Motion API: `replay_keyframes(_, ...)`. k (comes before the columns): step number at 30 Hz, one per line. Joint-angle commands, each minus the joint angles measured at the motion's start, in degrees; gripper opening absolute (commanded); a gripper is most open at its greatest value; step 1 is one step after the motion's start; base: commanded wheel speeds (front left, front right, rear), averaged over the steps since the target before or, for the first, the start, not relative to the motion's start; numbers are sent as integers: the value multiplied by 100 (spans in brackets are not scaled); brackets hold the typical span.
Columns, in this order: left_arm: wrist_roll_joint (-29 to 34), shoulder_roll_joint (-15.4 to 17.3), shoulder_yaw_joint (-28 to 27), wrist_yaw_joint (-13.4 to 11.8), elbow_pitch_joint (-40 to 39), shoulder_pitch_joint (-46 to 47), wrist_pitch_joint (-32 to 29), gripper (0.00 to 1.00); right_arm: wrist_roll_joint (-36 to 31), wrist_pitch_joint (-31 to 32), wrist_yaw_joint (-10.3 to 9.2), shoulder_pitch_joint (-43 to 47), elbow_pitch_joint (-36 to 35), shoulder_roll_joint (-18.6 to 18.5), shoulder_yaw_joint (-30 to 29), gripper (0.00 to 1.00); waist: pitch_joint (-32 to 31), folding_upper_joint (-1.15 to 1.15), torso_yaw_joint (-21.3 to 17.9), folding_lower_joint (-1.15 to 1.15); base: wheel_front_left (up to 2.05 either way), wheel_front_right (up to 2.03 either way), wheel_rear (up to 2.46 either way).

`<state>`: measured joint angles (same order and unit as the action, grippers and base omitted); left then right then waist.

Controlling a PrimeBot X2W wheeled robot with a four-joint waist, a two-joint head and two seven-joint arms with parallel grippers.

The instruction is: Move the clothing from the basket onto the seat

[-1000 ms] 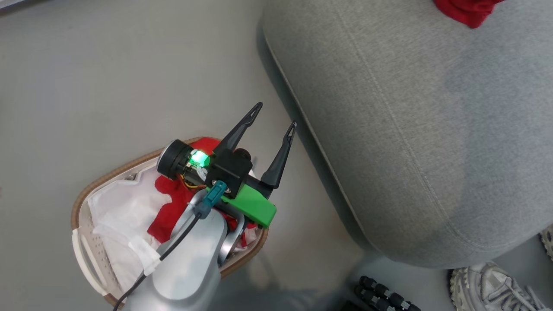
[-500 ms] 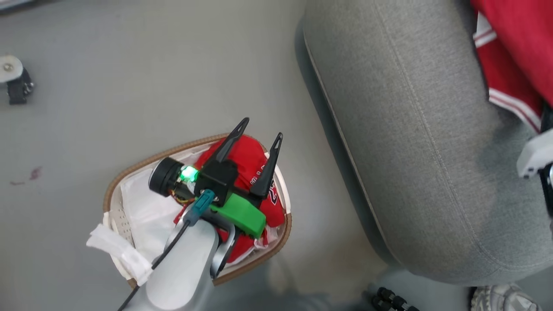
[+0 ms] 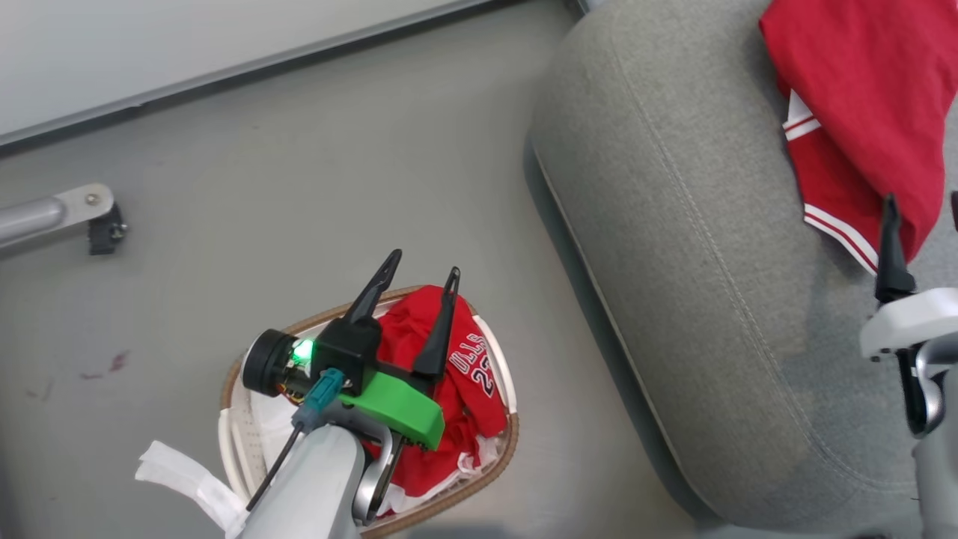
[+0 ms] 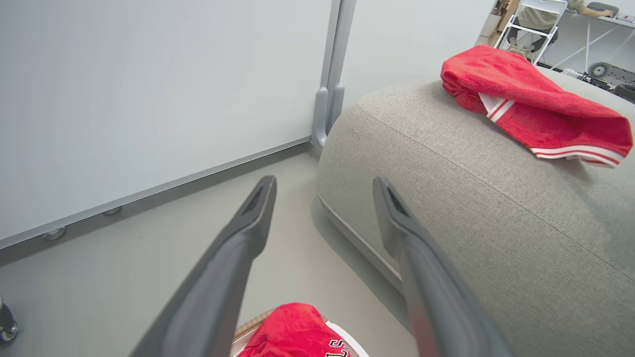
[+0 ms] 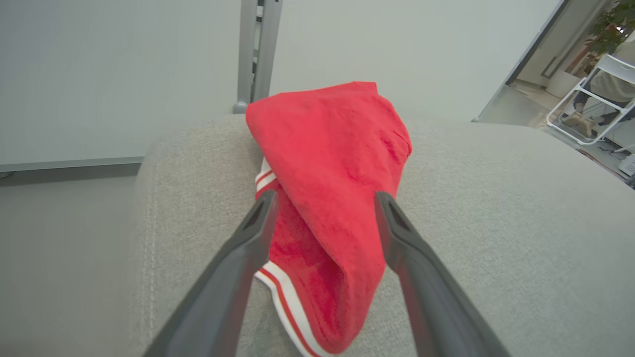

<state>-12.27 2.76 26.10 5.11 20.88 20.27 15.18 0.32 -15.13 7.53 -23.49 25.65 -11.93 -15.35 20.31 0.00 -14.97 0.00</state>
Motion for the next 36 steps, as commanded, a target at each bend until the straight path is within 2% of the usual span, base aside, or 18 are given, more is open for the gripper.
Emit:
replay_keyframes(1, -42, 28, -75, -57, -17, -130, -5, 100, -7, -4, -8, 95, -192, 62, 120, 100, -226, 0, 267, 0, 0, 0, 0)
replay_keyframes(9, -156, 27, -561, -312, -79, -322, -4, 100, 203, -3, -8, -38, -740, 426, 773, 100, -445, 0, 875, 0, 0, 0, 0)
replay_keyframes(20, -147, 24, -1441, -515, -25, -629, -5, 100, 315, -3, -8, 128, -763, 748, 1155, 100, -728, 0, 1532, 0, 0, 0, 0)
replay_keyframes(26, -214, 23, -1796, -541, -2, -897, -5, 100, 319, -3, -8, 361, -658, 827, 1187, 100, -931, 0, 1593, 0, 0, 0, 0)
replay_keyframes(36, -241, 23, -1999, -539, -56, -1360, -4, 100, 333, -3, -8, 719, -573, 868, 1149, 100, -1148, 0, 1489, 0, 0, 0, 0)
